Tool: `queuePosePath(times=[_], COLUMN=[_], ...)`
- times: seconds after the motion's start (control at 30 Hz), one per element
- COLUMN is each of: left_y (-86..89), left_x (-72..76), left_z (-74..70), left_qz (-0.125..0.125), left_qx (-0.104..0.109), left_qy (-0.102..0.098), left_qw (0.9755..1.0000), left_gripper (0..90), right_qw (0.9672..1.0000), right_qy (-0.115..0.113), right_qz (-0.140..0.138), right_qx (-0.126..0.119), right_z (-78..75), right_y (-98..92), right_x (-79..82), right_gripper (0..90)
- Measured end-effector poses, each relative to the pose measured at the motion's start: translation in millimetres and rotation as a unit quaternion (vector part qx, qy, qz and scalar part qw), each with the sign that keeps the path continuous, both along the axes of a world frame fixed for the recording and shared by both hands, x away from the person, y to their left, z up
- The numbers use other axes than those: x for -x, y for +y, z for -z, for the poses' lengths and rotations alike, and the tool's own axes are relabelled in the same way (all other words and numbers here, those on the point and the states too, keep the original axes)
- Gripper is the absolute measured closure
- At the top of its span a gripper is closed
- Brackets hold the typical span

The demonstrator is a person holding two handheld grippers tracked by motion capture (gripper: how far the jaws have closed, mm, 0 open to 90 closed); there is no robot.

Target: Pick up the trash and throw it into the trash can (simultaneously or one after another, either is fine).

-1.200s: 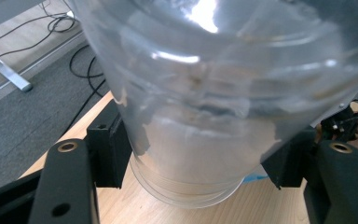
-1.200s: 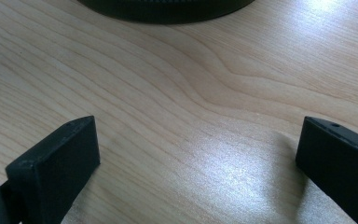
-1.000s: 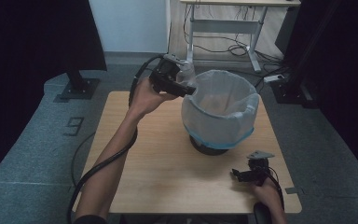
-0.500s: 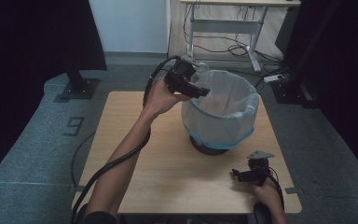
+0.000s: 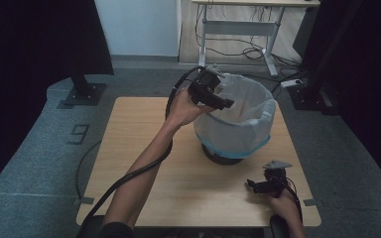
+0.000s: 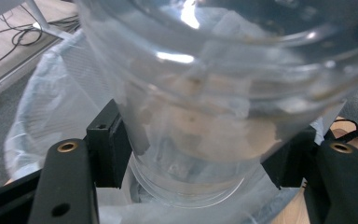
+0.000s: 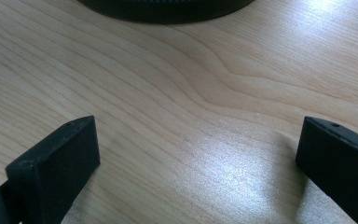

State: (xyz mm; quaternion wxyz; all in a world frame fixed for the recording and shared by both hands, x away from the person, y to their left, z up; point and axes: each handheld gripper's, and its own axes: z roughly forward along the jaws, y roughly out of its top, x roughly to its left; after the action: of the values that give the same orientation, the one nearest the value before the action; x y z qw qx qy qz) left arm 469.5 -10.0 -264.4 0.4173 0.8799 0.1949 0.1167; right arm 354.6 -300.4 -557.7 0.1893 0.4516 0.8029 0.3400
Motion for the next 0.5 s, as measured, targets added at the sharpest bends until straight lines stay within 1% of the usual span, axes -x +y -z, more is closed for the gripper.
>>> queuePosePath(times=[0.07,0.17,0.2,0.27,0.3,0.5], left_y=[-1.6,-7.2,-7.2,-10.6,-10.6,-15.0], left_x=[-0.2,-1.9,-1.9,-3.4,-3.4,-5.1], left_z=[1.8,9.0,9.0,13.9,13.9,22.3], left_qz=[-0.001,-0.003,-0.003,-0.004,-0.004,-0.009], left_qx=[0.000,-0.003,-0.003,-0.009,-0.009,-0.024], left_qy=[0.000,0.001,0.001,0.002,0.002,-0.001], left_qw=[1.0000,1.0000,1.0000,1.0000,1.0000,0.9997], left_gripper=[34.2,34.2,34.1,34.0,34.0,33.3], right_qw=[1.0000,1.0000,1.0000,1.0000,1.0000,1.0000], right_qy=[0.000,0.001,0.001,0.000,0.000,0.000], right_qz=[0.000,0.000,0.000,0.000,0.000,0.000], right_qx=[-0.001,-0.001,-0.001,-0.001,-0.001,-0.001], right_z=[0.0,0.0,0.0,0.0,0.0,0.0], right_y=[0.0,0.0,0.0,0.0,0.0,0.0], right_x=[0.0,0.0,0.0,0.0,0.0,0.0], right_gripper=[0.0,0.0,0.0,0.0,0.0,0.0])
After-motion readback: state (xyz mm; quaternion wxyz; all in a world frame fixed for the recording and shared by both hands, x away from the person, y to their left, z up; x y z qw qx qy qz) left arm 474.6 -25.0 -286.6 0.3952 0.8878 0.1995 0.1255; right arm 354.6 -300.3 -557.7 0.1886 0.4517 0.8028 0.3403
